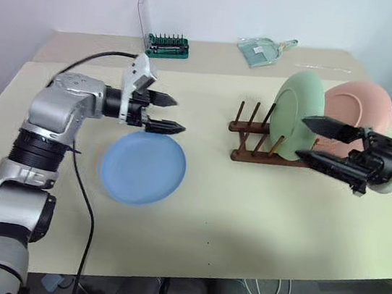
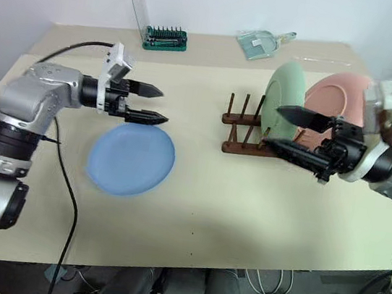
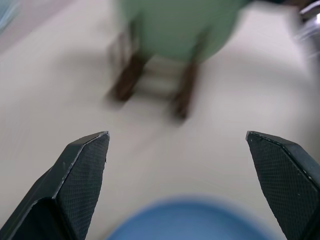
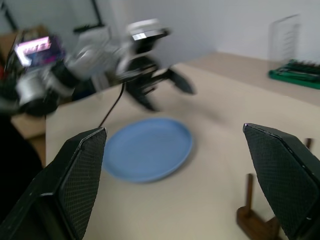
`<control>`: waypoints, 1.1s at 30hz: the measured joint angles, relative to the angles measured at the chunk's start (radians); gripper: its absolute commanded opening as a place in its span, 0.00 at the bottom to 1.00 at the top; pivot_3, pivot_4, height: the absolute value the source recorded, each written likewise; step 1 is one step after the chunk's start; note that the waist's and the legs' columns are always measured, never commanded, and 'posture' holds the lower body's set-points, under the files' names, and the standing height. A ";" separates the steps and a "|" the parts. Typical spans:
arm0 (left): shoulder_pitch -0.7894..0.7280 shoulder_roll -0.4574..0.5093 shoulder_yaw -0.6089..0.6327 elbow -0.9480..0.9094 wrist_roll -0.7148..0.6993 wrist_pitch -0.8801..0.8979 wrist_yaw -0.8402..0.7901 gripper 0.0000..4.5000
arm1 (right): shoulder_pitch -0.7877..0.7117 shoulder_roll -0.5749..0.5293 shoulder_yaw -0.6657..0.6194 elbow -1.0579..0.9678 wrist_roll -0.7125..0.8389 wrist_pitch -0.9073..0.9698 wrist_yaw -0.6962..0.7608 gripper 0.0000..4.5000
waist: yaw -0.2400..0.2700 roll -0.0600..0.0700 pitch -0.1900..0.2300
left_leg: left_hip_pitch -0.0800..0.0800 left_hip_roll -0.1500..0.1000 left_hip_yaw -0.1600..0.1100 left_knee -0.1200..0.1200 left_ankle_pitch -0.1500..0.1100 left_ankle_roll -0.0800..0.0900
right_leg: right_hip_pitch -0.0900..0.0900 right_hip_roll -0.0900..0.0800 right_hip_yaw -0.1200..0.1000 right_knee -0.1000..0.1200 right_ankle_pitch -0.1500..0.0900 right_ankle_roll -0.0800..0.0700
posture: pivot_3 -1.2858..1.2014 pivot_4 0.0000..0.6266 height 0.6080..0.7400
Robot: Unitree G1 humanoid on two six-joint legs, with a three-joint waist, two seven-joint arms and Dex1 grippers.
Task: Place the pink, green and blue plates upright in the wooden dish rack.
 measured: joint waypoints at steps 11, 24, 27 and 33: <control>-0.242 0.157 -0.191 0.414 0.238 0.446 -0.007 1.00 | -0.012 0.048 0.062 0.015 0.007 -0.015 -0.027 0.99 | 0.007 -0.005 0.003 | -0.002 -0.001 -0.002 -0.001 0.000 0.000 | 0.000 0.000 -0.001 0.001 0.000 0.000 | 0.52 0.24 1.00; -0.297 0.177 -0.469 0.478 0.265 0.678 -0.317 1.00 | -0.039 0.059 0.087 0.033 0.024 -0.001 -0.041 0.99 | 0.004 -0.007 0.004 | -0.002 -0.001 -0.002 -0.001 -0.001 0.002 | -0.001 0.000 -0.001 0.001 0.000 0.000 | 0.52 0.24 1.00; -0.280 0.175 -0.491 0.453 0.249 0.740 -0.318 1.00 | -0.040 0.059 0.086 0.034 0.036 0.003 -0.046 0.99 | 0.001 -0.007 0.004 | -0.002 -0.001 -0.002 -0.001 -0.001 0.002 | -0.001 0.000 -0.001 0.001 0.000 0.000 | 0.52 0.24 1.00; -0.227 0.154 -0.485 0.385 0.197 0.816 -0.250 1.00 | -0.039 0.059 0.086 0.034 0.036 0.001 -0.055 0.99 | 0.000 -0.007 0.004 | -0.002 -0.001 -0.002 -0.001 0.000 0.001 | -0.001 0.000 -0.001 0.001 0.000 0.000 | 0.52 0.24 1.00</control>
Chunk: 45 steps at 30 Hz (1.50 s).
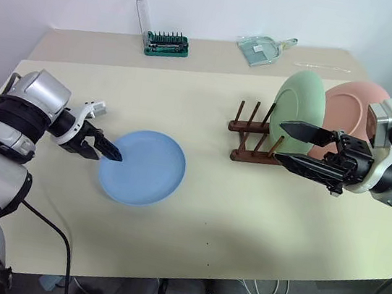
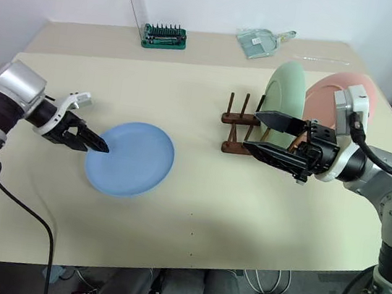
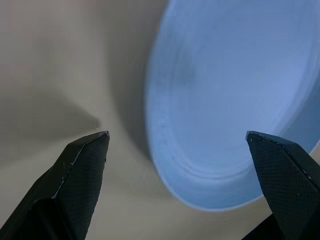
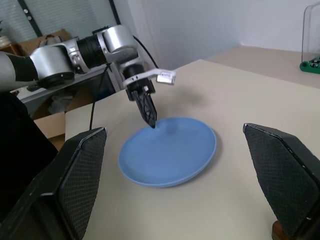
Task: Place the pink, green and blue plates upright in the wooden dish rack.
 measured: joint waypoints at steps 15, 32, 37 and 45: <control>0.066 -0.022 0.129 -0.113 -0.096 0.040 0.197 0.00 | 0.003 -0.003 0.000 0.003 -0.012 -0.008 -0.008 1.00 | 0.006 0.000 0.000 | 0.000 0.000 0.000 0.000 0.001 -0.002 | 0.000 0.000 0.000 0.000 0.000 0.000 | 0.52 0.24 1.00; 0.037 -0.321 1.135 -0.224 -0.390 -0.274 0.735 0.00 | -0.124 0.106 0.050 -0.011 -0.155 -0.147 -0.178 1.00 | 0.008 -0.001 -0.001 | 0.000 0.000 -0.001 0.000 0.003 -0.007 | -0.001 -0.003 -0.001 0.000 0.001 -0.001 | 0.52 0.24 1.00; 0.039 -0.581 1.342 -0.352 -0.473 -0.470 1.054 0.00 | -0.236 0.165 0.250 -0.009 -0.517 -0.414 -0.298 1.00 | 0.007 -0.001 -0.001 | -0.002 0.000 0.002 0.000 0.004 -0.008 | -0.005 -0.003 0.000 0.001 0.001 -0.001 | 0.52 0.24 1.00; 0.100 -0.897 1.373 -0.550 -0.583 -0.662 1.383 0.00 | -0.310 0.126 0.546 0.166 -1.295 -0.884 -0.572 1.00 | 0.010 -0.006 -0.003 | -0.001 -0.002 0.002 0.001 0.004 -0.008 | -0.003 -0.003 0.000 0.001 0.001 -0.001 | 0.52 0.24 1.00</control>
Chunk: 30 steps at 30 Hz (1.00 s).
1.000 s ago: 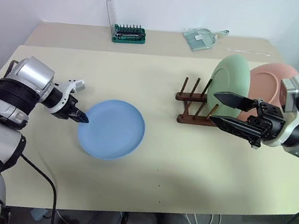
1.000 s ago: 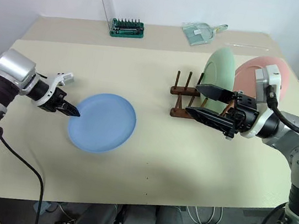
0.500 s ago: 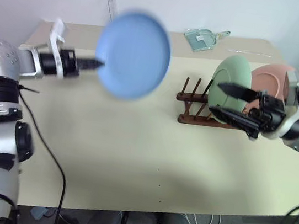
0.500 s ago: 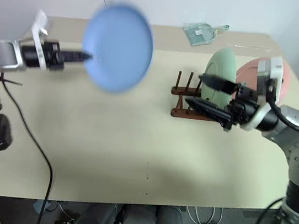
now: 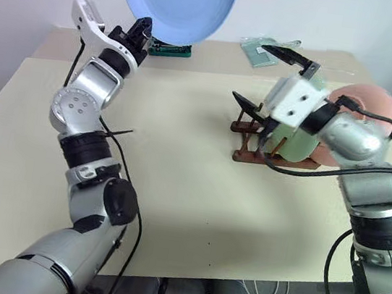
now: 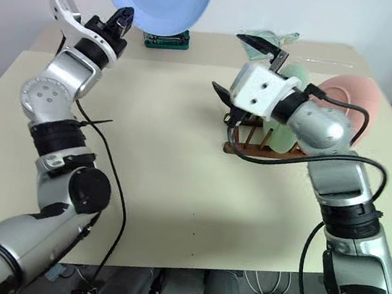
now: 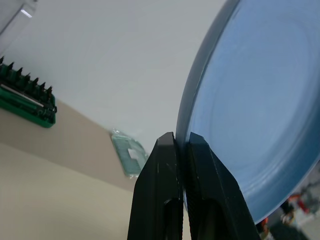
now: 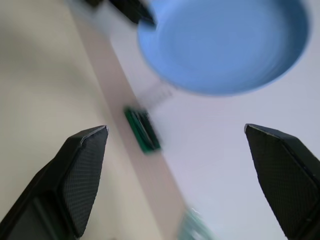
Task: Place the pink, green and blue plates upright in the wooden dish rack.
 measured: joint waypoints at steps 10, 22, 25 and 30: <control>0.086 -0.104 -0.094 -0.100 -0.143 -0.036 0.115 0.00 | -0.062 0.056 0.074 0.182 -0.441 -0.144 -0.355 1.00 | -0.005 -0.001 0.001 | 0.001 0.002 0.002 -0.002 0.001 -0.001 | 0.000 0.004 0.003 -0.001 0.000 -0.001 | 0.52 0.24 1.00; 0.124 -0.116 -0.267 -0.144 -0.179 -0.038 0.176 0.00 | -0.110 0.135 0.122 0.305 -0.545 -0.194 -0.417 1.00 | -0.004 -0.001 0.001 | 0.002 0.002 0.001 -0.002 0.001 -0.001 | 0.001 0.005 0.003 -0.002 0.001 -0.001 | 0.52 0.24 1.00; 0.134 -0.118 -0.309 -0.154 -0.180 -0.038 0.181 0.00 | -0.110 0.151 0.122 0.305 -0.552 -0.195 -0.418 0.94 | -0.005 -0.001 0.001 | 0.002 0.002 0.001 -0.003 0.001 -0.001 | 0.001 0.005 0.003 -0.002 0.001 -0.001 | 0.52 0.24 1.00; 0.182 -0.100 -0.358 -0.175 -0.180 -0.034 0.171 0.00 | -0.110 0.179 0.117 0.305 -0.496 -0.202 -0.382 0.48 | -0.004 -0.001 0.001 | 0.002 0.002 0.001 -0.002 0.001 -0.001 | 0.001 0.005 0.004 -0.002 0.001 -0.001 | 0.52 0.24 1.00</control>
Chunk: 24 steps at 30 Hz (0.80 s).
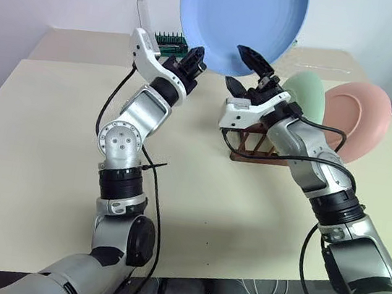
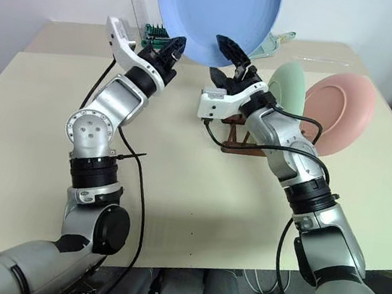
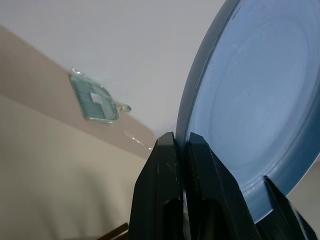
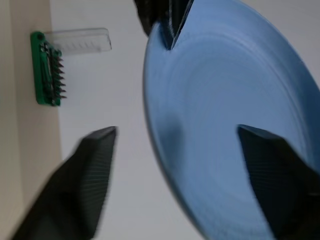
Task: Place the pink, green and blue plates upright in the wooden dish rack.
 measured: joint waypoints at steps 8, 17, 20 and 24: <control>0.002 0.039 -0.039 -0.006 -0.008 -0.006 -0.046 0.00 | 0.009 -0.002 0.001 0.008 0.009 -0.005 0.046 0.02 | 0.001 0.000 0.000 | 0.000 0.000 0.000 0.000 0.000 0.000 | 0.000 0.000 0.000 0.000 0.000 0.000 | 0.52 0.24 1.00; -0.002 0.033 -0.034 0.036 -0.052 -0.056 -0.100 0.42 | 0.016 -0.003 -0.015 -0.012 0.014 0.000 0.045 0.00 | 0.001 0.000 0.000 | 0.000 0.000 0.000 0.000 0.000 0.000 | 0.000 0.000 0.000 0.000 0.000 0.000 | 0.52 0.24 1.00; -0.002 0.032 -0.030 0.043 -0.069 -0.079 -0.109 0.74 | 0.016 -0.006 -0.044 -0.026 0.016 0.004 0.044 0.00 | 0.001 0.000 0.000 | 0.000 0.000 0.000 0.000 0.000 0.000 | 0.000 0.000 0.000 0.000 0.000 0.000 | 0.52 0.24 1.00; -0.003 0.048 -0.025 0.033 -0.070 -0.135 -0.131 0.99 | 0.015 -0.013 -0.056 -0.028 0.006 0.016 0.041 0.00 | 0.000 0.000 0.000 | 0.000 0.000 0.000 0.000 0.000 0.000 | 0.000 0.000 0.000 0.000 0.000 0.000 | 0.52 0.24 1.00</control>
